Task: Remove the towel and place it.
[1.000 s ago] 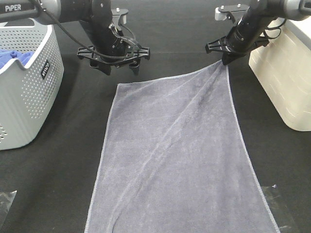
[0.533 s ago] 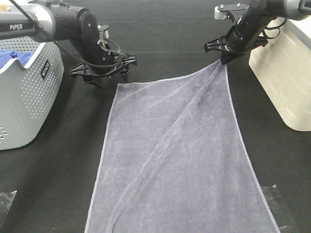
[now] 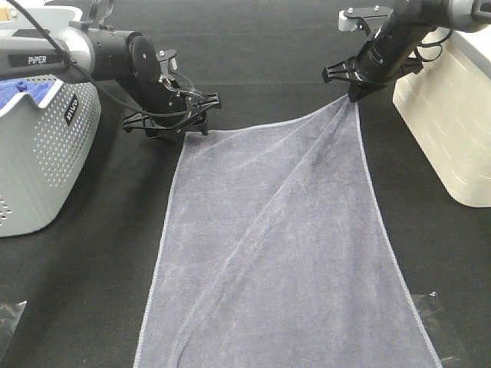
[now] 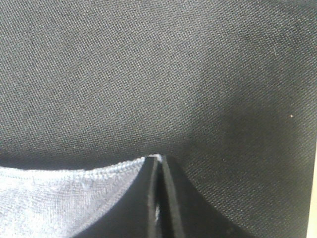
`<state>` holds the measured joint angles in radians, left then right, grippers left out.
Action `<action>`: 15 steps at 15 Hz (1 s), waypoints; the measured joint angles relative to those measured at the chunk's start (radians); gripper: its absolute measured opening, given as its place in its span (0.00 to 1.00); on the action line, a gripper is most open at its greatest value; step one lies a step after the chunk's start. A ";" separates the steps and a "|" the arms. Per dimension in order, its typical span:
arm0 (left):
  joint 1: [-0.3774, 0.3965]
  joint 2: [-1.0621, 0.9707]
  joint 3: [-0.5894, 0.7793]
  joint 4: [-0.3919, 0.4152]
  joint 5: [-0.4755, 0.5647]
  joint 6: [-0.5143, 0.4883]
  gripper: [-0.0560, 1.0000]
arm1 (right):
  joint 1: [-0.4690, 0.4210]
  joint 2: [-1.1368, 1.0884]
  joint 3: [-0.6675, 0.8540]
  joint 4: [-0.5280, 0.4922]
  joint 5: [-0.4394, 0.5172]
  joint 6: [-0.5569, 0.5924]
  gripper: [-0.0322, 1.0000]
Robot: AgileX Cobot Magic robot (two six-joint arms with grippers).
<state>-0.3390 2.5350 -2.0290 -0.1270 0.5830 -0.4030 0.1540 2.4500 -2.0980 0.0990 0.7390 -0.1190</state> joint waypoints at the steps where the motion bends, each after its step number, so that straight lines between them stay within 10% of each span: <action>1: 0.000 0.004 -0.004 0.000 -0.005 0.002 0.59 | 0.000 0.000 0.000 0.000 0.000 0.000 0.03; 6: 0.002 0.025 -0.019 -0.001 -0.050 0.058 0.06 | 0.000 0.000 0.000 0.001 0.000 0.000 0.03; 15: 0.014 0.034 -0.260 0.309 -0.008 0.031 0.05 | 0.000 -0.002 -0.012 -0.002 -0.141 -0.019 0.03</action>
<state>-0.3250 2.5690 -2.2890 0.1820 0.5750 -0.3720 0.1540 2.4480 -2.1100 0.0970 0.5980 -0.1380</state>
